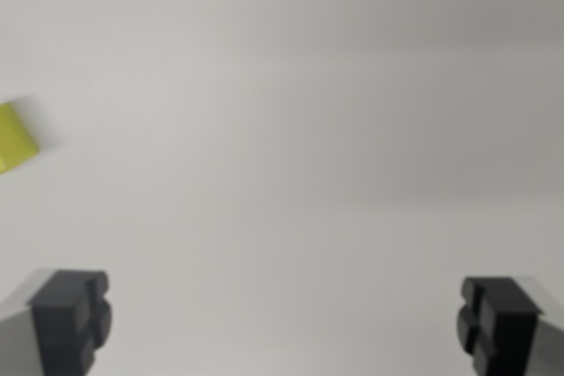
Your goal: Pick yellow cube
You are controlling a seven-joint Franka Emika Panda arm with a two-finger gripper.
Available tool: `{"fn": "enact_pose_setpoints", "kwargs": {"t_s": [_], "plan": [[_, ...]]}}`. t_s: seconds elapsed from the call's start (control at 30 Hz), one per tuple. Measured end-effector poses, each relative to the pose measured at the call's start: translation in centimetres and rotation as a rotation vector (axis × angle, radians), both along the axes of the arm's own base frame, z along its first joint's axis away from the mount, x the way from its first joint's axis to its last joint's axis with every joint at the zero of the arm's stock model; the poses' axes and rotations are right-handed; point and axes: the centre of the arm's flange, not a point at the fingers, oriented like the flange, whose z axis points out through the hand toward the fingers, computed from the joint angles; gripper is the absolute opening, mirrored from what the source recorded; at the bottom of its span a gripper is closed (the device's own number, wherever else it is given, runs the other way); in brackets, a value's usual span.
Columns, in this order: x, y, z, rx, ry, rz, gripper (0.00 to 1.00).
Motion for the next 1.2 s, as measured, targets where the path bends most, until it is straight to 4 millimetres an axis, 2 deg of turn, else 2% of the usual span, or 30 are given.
{"fn": "enact_pose_setpoints", "kwargs": {"t_s": [0.27, 1.2], "plan": [[-0.1, 0.3, -0.3, 0.0, 0.0, 0.014, 1.0], [-0.5, 7.2, -6.8, 0.001, 0.002, 0.142, 1.0]]}}
